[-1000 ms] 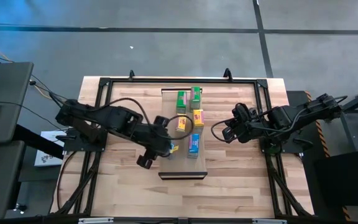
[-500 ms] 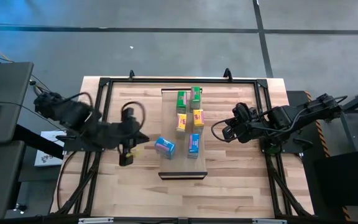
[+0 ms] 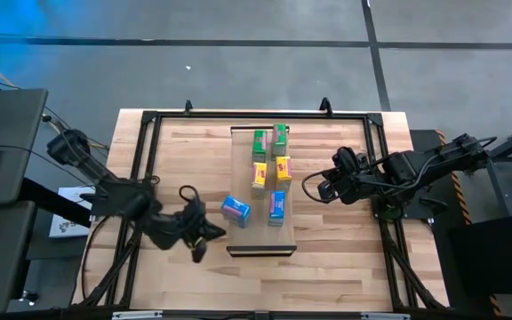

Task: Stack cereal on shelf
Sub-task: Put the top blue cereal box on the shelf

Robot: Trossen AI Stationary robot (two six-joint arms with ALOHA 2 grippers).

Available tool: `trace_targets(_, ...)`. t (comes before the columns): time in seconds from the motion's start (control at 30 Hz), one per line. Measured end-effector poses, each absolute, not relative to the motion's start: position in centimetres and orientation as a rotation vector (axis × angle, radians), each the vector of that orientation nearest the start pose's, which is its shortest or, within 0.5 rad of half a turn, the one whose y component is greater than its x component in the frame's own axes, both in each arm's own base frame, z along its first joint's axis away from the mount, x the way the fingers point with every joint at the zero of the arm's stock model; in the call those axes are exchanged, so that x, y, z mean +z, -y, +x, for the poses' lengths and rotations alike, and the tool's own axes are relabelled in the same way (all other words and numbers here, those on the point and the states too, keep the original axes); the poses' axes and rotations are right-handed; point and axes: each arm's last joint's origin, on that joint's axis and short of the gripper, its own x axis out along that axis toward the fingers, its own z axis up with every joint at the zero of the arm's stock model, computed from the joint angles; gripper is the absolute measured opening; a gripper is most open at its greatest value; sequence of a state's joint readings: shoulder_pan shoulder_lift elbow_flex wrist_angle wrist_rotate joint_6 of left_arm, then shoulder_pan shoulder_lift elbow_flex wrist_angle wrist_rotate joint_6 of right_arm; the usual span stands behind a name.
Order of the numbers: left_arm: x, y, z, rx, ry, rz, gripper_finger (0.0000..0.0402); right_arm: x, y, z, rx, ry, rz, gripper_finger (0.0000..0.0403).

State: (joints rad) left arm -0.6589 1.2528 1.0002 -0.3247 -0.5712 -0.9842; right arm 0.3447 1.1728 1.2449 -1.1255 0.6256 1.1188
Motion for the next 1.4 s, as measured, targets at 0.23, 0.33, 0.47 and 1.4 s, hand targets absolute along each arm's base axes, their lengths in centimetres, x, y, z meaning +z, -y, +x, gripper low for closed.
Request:
trace_targets(0.23,26.8,13.8,22.4,0.266,-0.508,-0.669,0.0,34.5,-5.3,19.7,-0.713,-0.659,0.541,0.0)
trace_targets(0.33,26.6,13.1,22.6,0.287,-0.529,-0.648,0.0,34.5,-5.3,19.7,-0.712,-0.66,0.541,0.0)
trace_targets(0.47,26.4,12.2,23.0,0.319,-0.542,-0.621,0.0,34.5,-5.3,19.7,-0.712,-0.66,0.547,0.0)
trace_targets(1.4,25.9,6.8,24.8,0.405,-0.626,-0.43,0.0,34.5,-5.3,19.7,-0.714,-0.652,0.549,0.0)
